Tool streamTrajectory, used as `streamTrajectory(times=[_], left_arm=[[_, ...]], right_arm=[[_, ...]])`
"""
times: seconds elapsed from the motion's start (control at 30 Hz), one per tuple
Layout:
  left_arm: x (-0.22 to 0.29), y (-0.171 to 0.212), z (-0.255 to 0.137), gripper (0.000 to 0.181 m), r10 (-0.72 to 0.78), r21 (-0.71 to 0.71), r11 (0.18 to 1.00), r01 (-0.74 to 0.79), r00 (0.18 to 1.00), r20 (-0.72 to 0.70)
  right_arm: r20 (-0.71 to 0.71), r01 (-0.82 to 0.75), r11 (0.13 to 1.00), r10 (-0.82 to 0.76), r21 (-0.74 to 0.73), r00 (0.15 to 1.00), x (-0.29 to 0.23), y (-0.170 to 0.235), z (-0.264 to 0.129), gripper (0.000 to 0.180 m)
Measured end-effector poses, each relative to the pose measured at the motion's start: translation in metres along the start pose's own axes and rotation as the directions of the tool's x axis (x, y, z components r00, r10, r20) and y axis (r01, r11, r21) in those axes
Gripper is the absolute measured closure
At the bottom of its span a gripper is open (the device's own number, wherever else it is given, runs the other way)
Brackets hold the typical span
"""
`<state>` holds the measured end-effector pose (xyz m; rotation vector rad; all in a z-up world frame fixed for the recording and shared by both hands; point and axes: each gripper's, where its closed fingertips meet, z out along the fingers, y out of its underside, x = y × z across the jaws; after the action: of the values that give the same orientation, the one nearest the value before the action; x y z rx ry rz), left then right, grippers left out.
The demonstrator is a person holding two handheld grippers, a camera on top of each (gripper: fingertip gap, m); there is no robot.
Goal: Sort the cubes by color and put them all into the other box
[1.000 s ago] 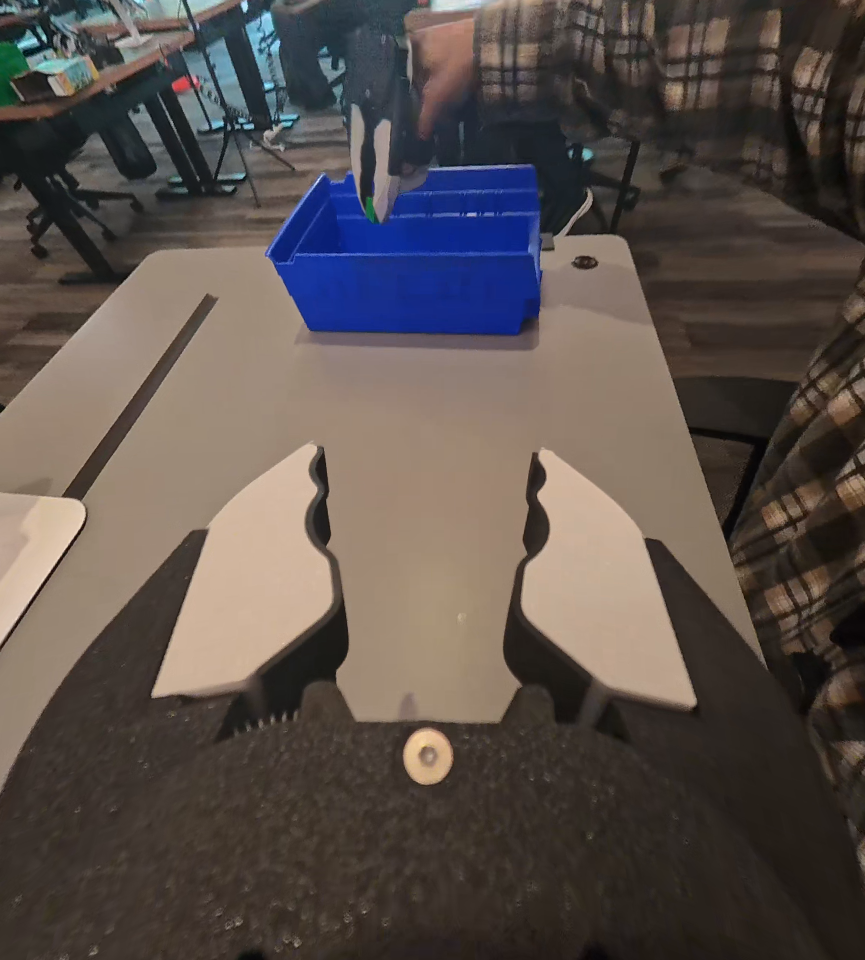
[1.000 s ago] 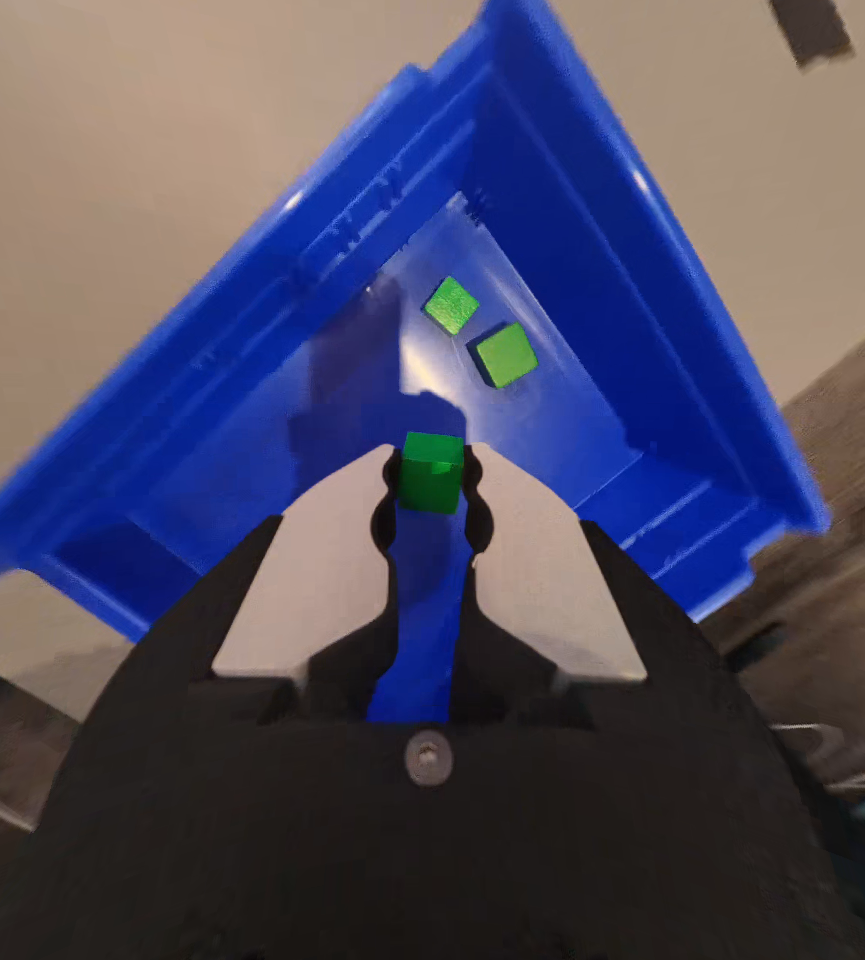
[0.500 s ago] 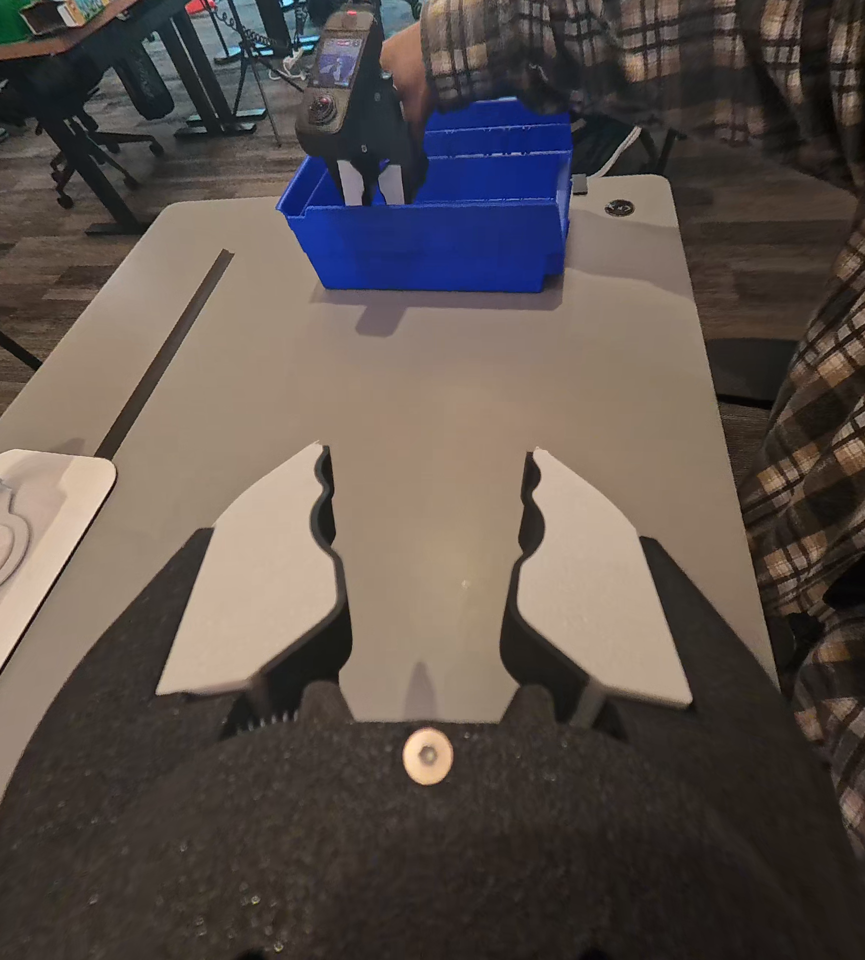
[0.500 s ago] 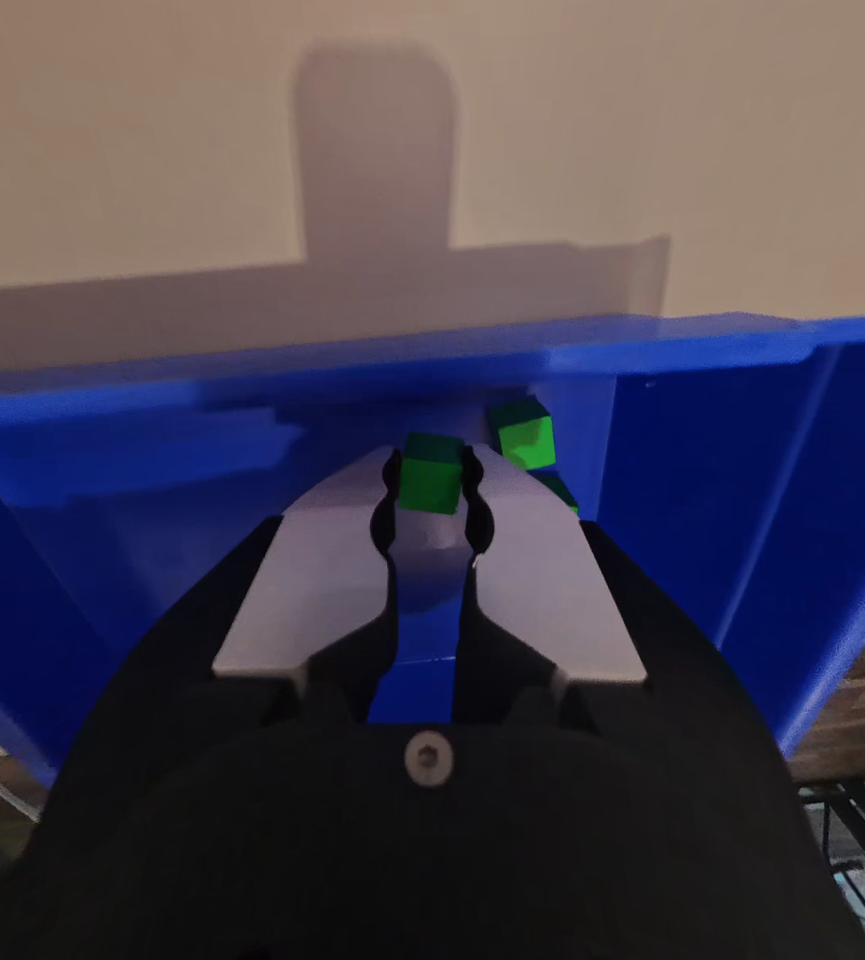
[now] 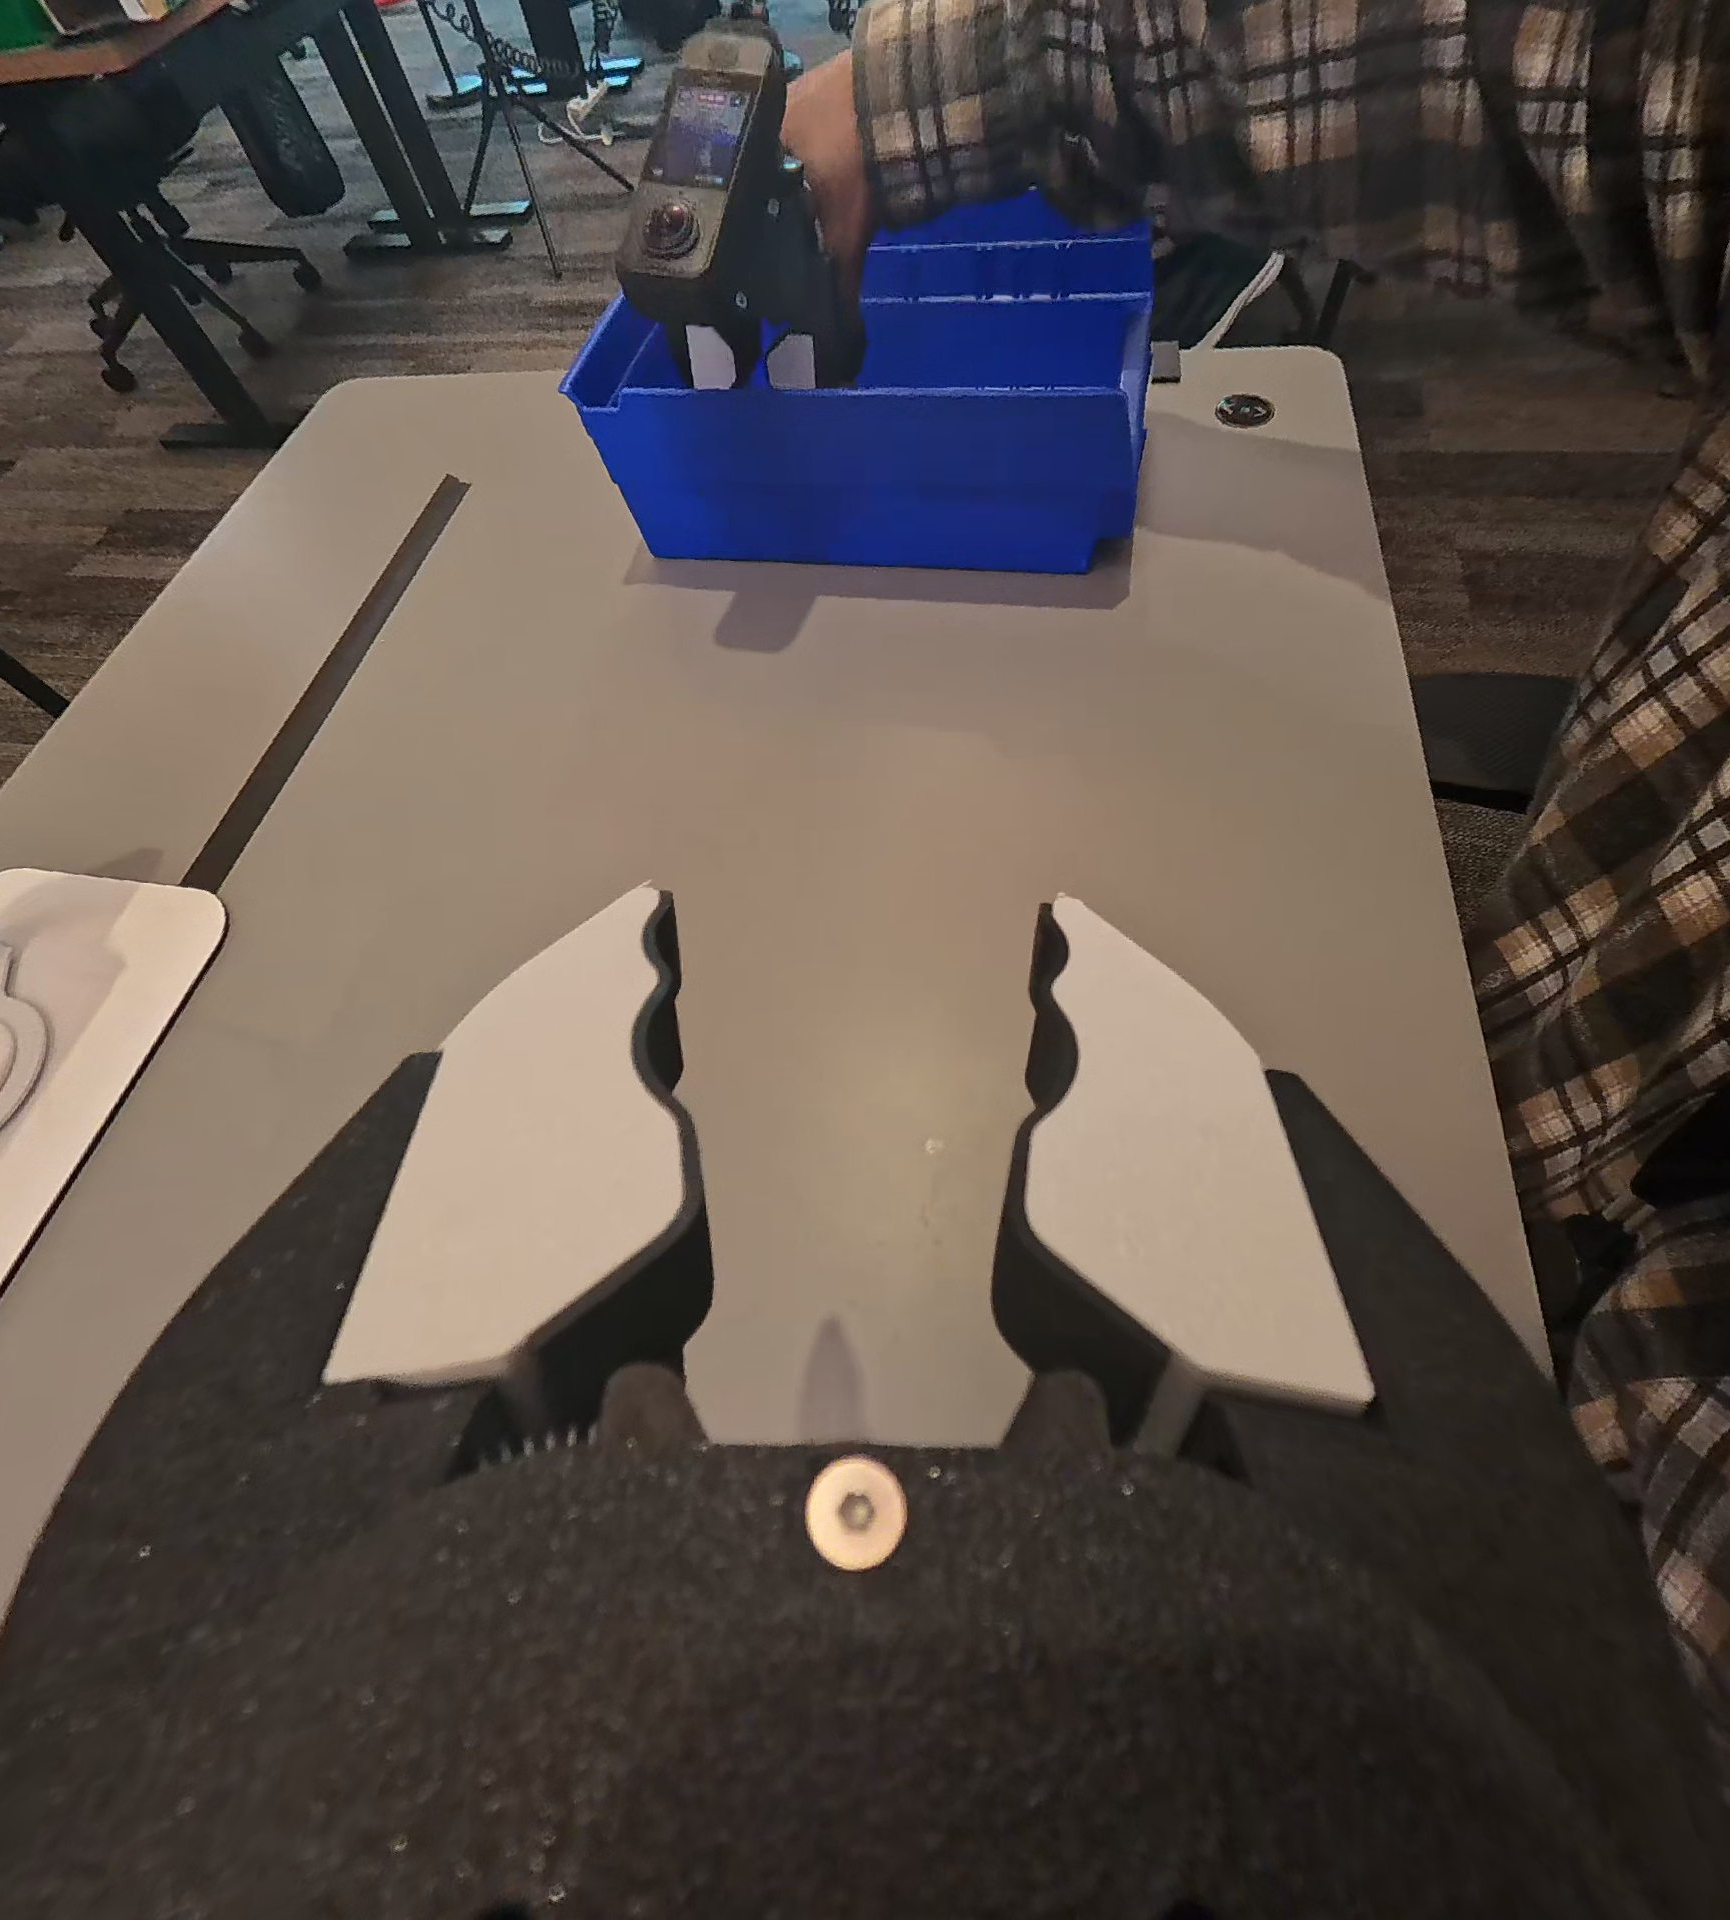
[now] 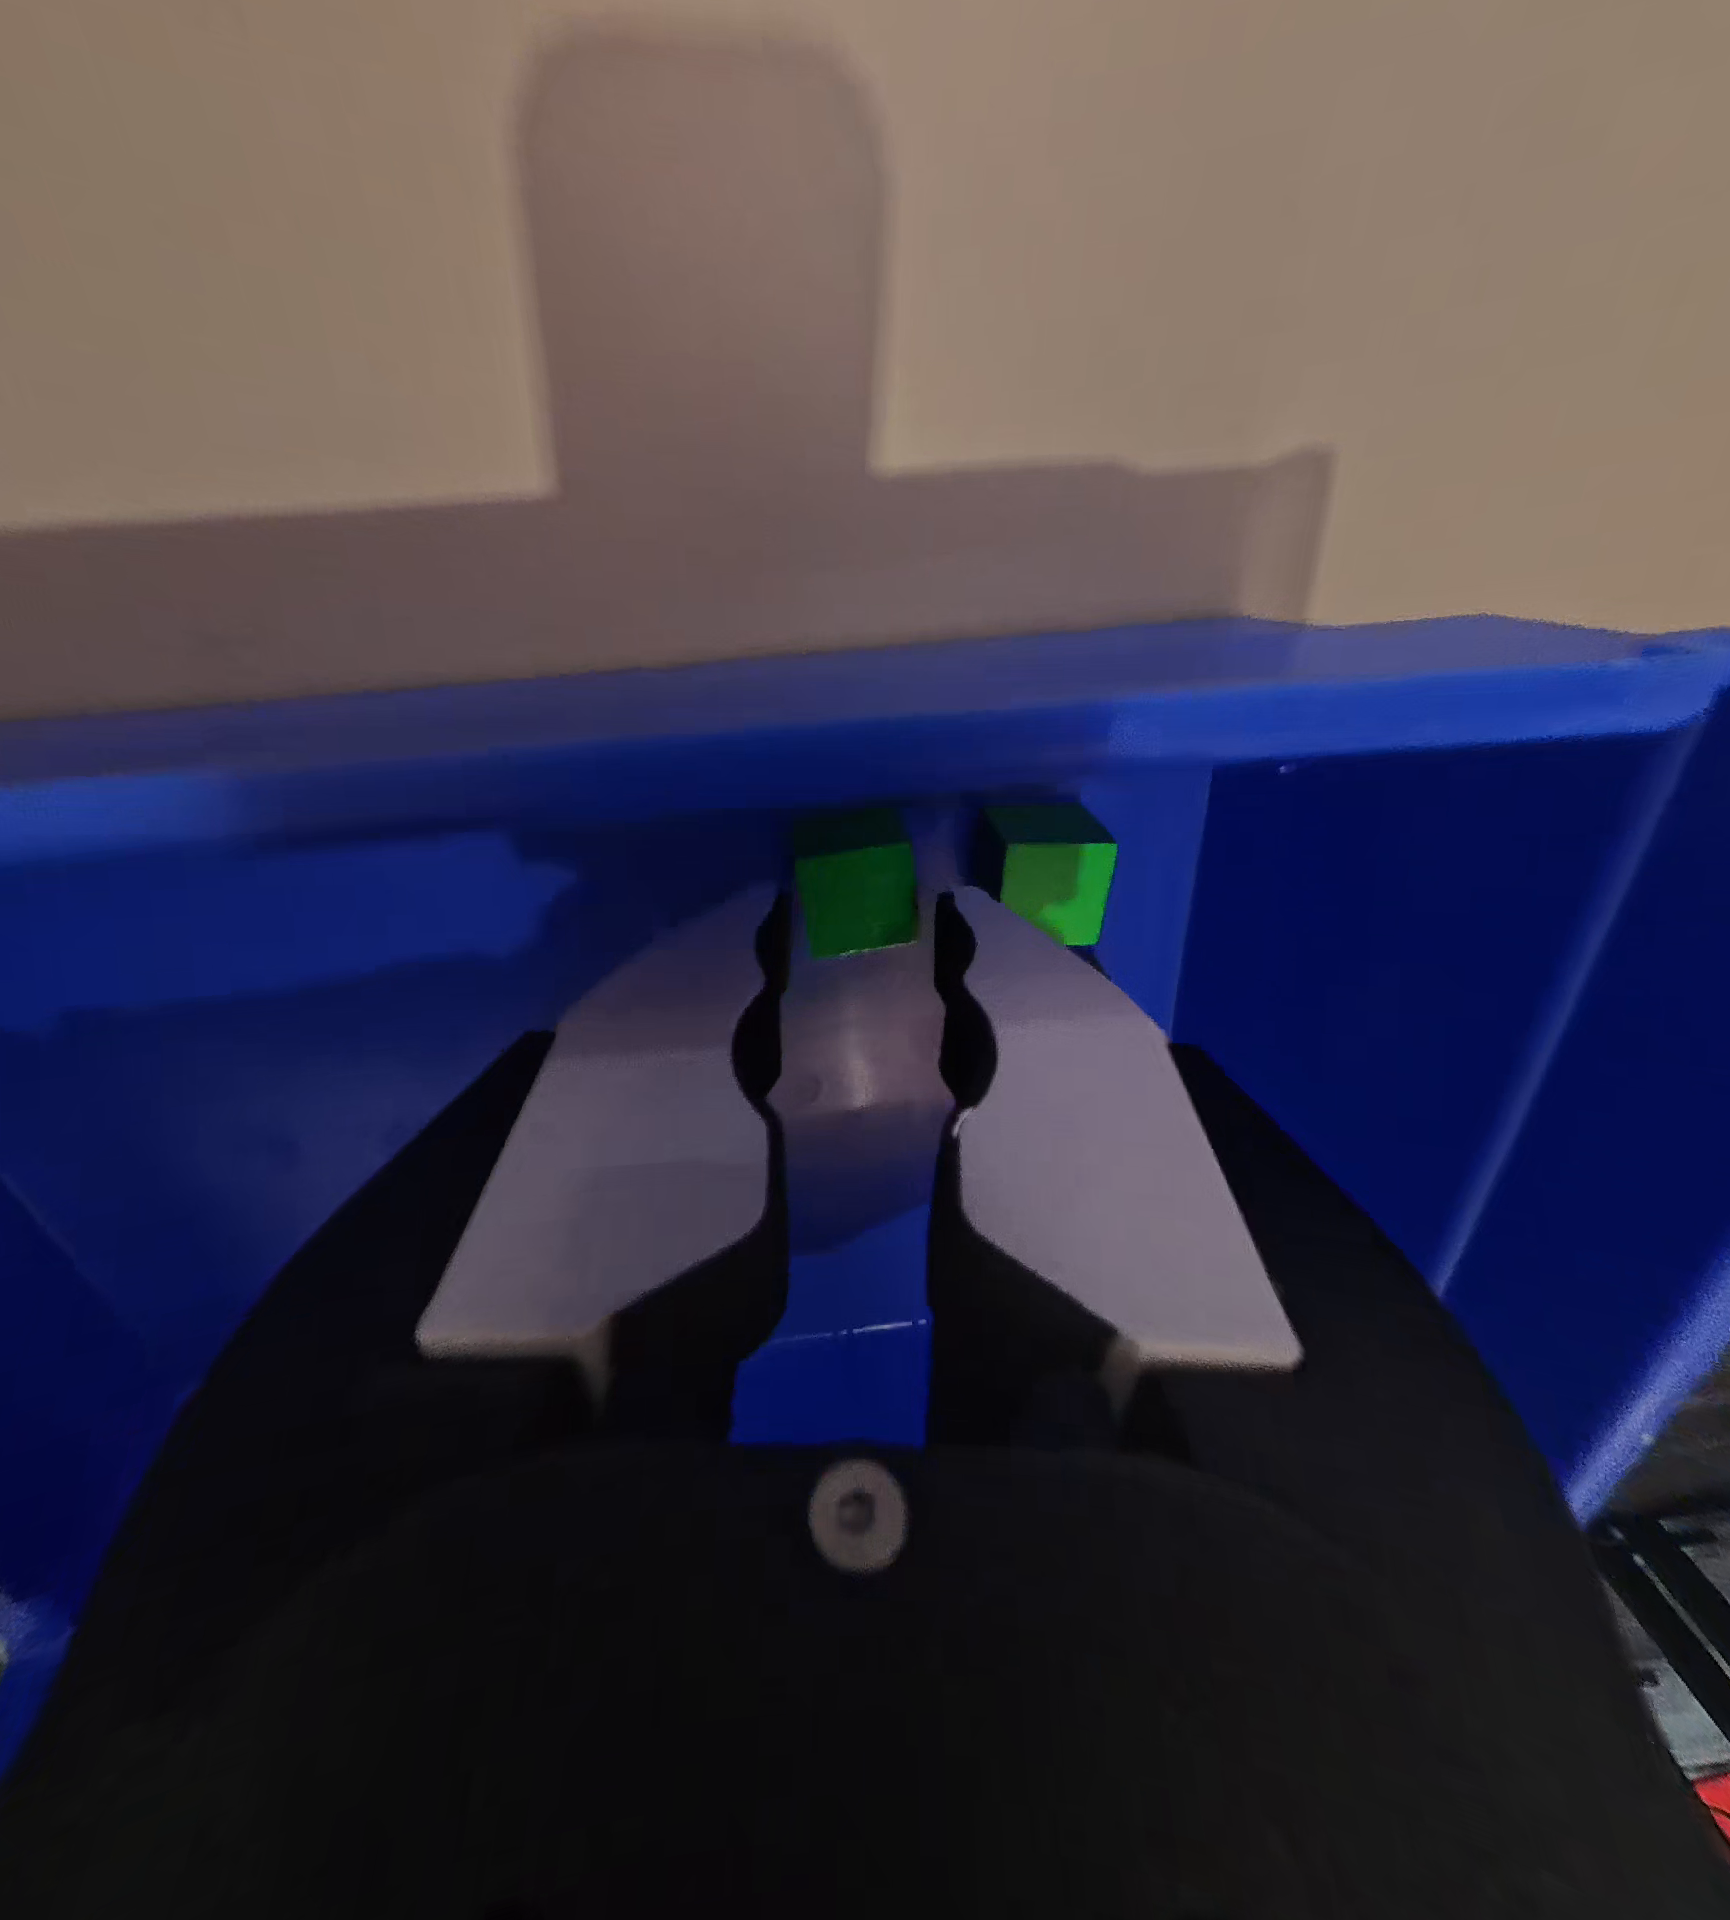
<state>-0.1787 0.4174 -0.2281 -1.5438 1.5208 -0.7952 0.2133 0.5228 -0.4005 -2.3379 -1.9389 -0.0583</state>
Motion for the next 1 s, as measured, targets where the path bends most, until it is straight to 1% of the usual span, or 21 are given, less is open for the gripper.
streamTrajectory(times=[0.1, 0.2, 0.27, 0.33, 0.4, 0.47, 0.53, 0.6, 0.67, 0.73, 0.87, 0.93, 1.0], left_arm=[[0.001, 0.000, 0.001, 0.116, 0.005, -0.005, 1.000, -0.005, 1.000, -0.004], [0.000, 0.001, -0.003, 0.116, 0.011, -0.006, 1.000, -0.011, 1.000, 0.007], [-0.003, 0.002, -0.009, 0.116, 0.005, 0.000, 1.000, -0.005, 1.000, 0.022], [-0.008, 0.003, -0.017, 0.116, -0.004, 0.006, 1.000, 0.004, 0.999, 0.044], [-0.013, 0.007, -0.029, 0.116, -0.010, 0.007, 1.000, 0.009, 0.997, 0.074], [-0.020, 0.015, -0.047, 0.116, -0.013, -0.006, 1.000, 0.014, 0.993, 0.115], [-0.029, 0.026, -0.073, 0.117, -0.013, -0.031, 0.999, 0.019, 0.985, 0.171], [-0.042, 0.038, -0.107, 0.117, -0.017, -0.054, 0.998, 0.031, 0.970, 0.244], [-0.055, 0.049, -0.148, 0.118, -0.036, -0.059, 0.997, 0.057, 0.950, 0.310], [-0.066, 0.060, -0.192, 0.119, -0.056, -0.054, 0.995, 0.082, 0.924, 0.377], [-0.083, 0.087, -0.273, 0.120, -0.113, -0.041, 0.988, 0.151, 0.869, 0.483], [-0.086, 0.103, -0.303, 0.121, -0.129, -0.045, 0.983, 0.178, 0.842, 0.524], [-0.088, 0.122, -0.325, 0.121, -0.130, -0.057, 0.979, 0.196, 0.816, 0.563]], right_arm=[[-0.019, 0.000, 1.000, 0.000, -0.008, 1.000, 0.001, 0.002, -0.011, 0.152], [-0.074, -0.029, 1.000, 0.030, 0.012, 0.997, 0.005, 0.006, -0.037, 0.152], [-0.155, -0.087, 0.994, 0.096, 0.062, 0.983, 0.014, 0.009, -0.069, 0.152], [-0.231, -0.169, 0.967, 0.211, 0.190, 0.950, 0.021, 0.006, -0.111, 0.151], [-0.263, -0.240, 0.898, 0.348, 0.368, 0.900, 0.023, -0.004, -0.157, 0.146], [-0.239, -0.290, 0.790, 0.475, 0.540, 0.847, 0.016, -0.021, -0.200, 0.133], [-0.200, -0.286, 0.673, 0.548, 0.682, 0.812, 0.002, -0.045, -0.235, 0.116], [-0.192, -0.259, 0.557, 0.624, 0.789, 0.758, -0.011, -0.065, -0.258, 0.100], [-0.171, -0.234, 0.475, 0.664, 0.848, 0.728, -0.030, -0.087, -0.266, 0.097], [-0.129, -0.222, 0.415, 0.666, 0.882, 0.734, -0.053, -0.113, -0.263, 0.090], [-0.039, -0.238, 0.325, 0.660, 0.915, 0.750, -0.087, -0.161, -0.245, 0.087], [0.002, -0.251, 0.289, 0.653, 0.924, 0.757, -0.098, -0.182, -0.234, 0.087], [0.004, -0.257, 0.286, 0.662, 0.923, 0.749, -0.103, -0.197, -0.222, 0.087]])
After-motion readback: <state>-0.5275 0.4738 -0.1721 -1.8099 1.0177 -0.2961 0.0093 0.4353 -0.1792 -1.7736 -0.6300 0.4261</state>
